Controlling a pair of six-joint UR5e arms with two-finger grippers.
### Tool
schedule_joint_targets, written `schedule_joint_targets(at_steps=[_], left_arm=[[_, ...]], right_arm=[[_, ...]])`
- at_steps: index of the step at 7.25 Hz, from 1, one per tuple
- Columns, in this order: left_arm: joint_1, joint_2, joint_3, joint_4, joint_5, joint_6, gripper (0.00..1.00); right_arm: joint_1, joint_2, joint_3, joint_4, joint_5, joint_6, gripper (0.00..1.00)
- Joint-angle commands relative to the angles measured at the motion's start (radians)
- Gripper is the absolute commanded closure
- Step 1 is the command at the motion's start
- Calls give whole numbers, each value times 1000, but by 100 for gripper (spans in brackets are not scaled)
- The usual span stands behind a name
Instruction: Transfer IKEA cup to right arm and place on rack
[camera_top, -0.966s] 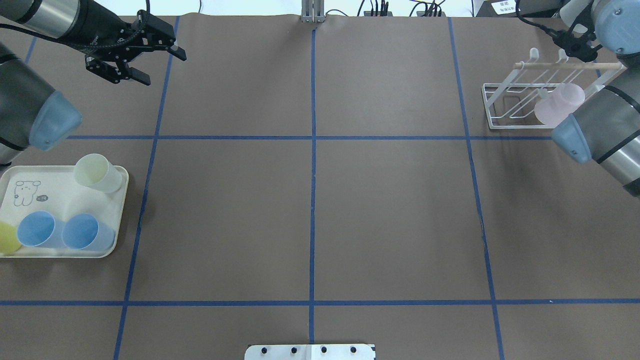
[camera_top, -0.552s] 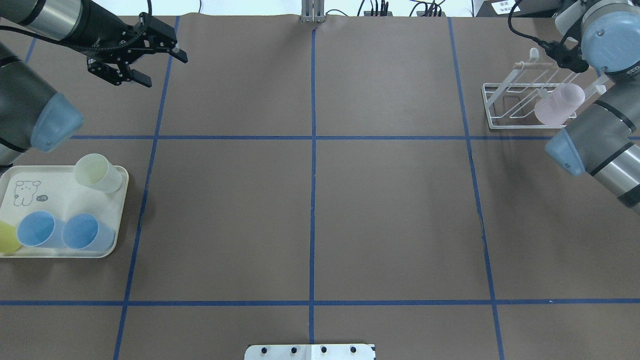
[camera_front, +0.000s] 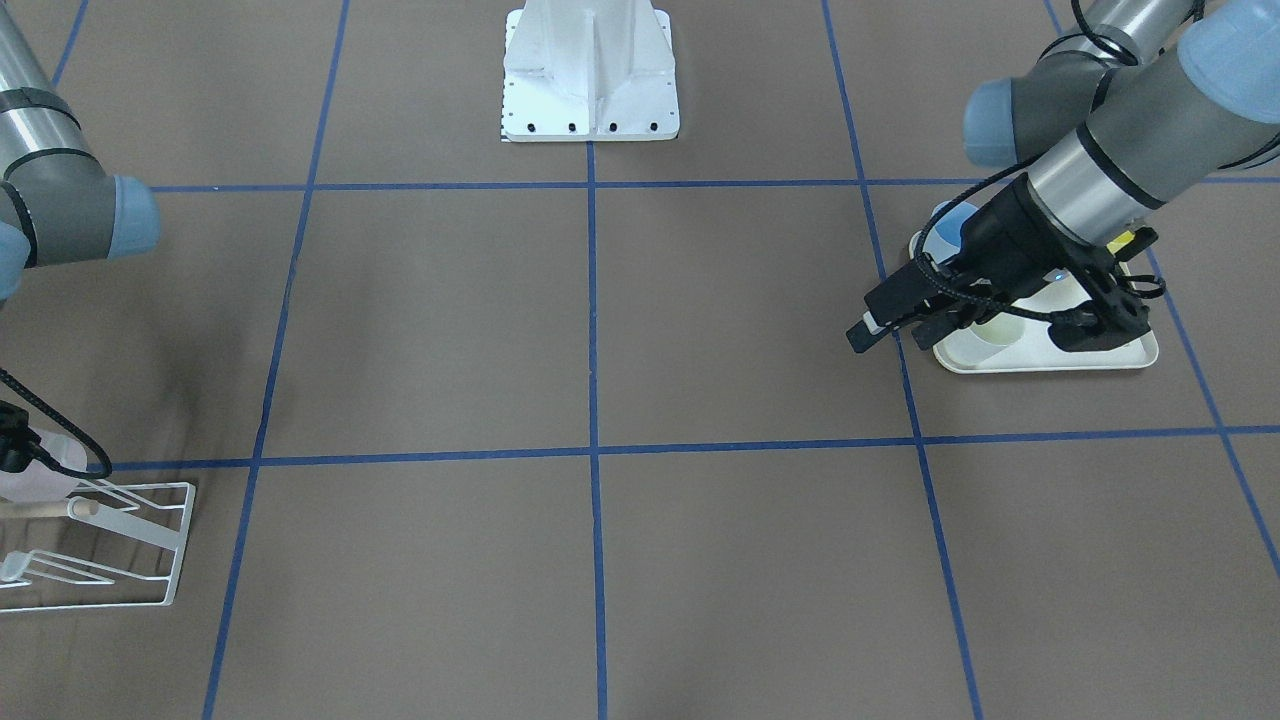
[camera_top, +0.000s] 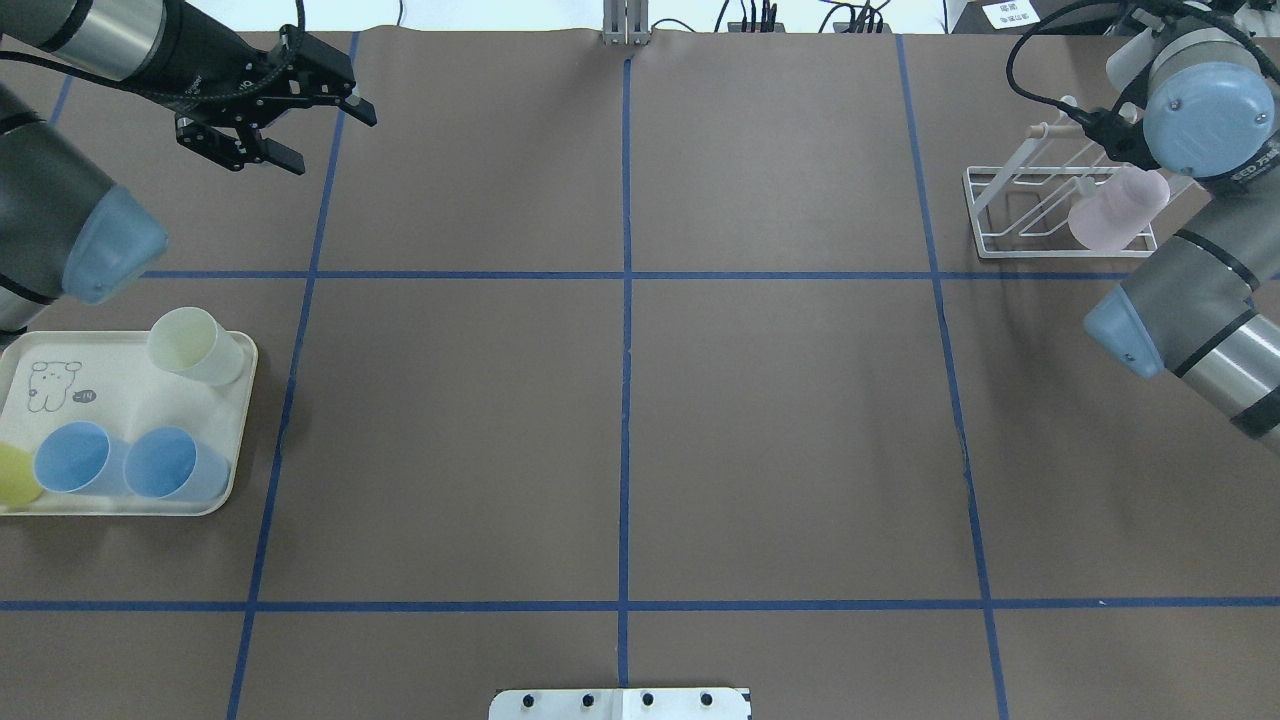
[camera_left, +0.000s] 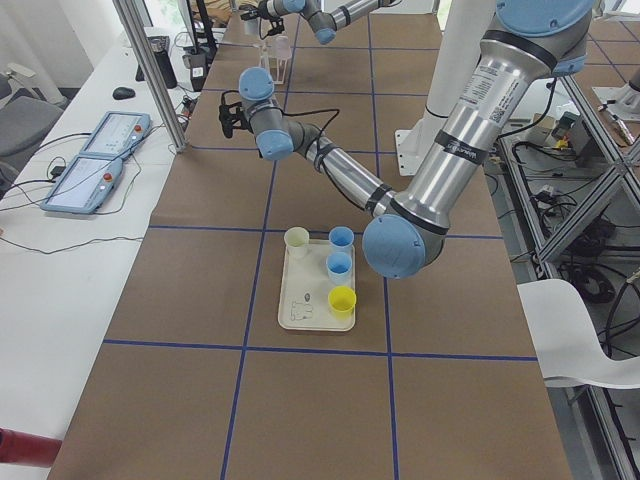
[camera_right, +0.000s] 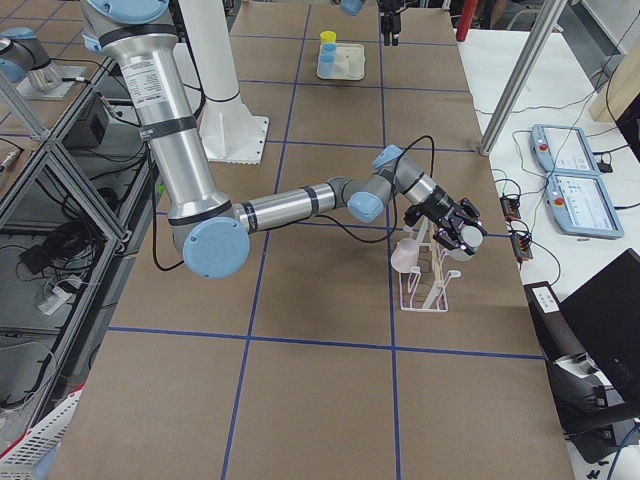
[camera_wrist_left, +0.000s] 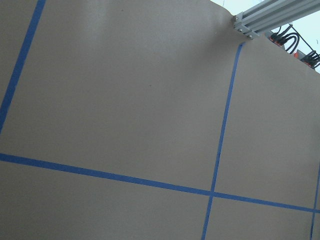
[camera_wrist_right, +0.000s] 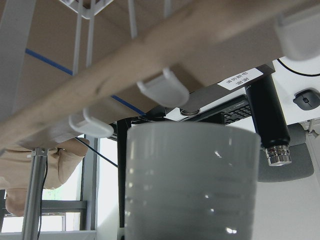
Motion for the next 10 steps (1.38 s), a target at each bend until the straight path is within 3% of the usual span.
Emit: schedule_joint_targets(at_steps=[1,4,10], left_arm=[[0,1,0,-1,0,0,0],[0,1,0,-1,0,0,0],[0,1,0,-1,0,0,0]], right_arm=[[-25,-4,-4,0,-24,20,67],[-34,-12,-8,0,-46,20,63],[-50,-12,-10,-1,-50,20,40]])
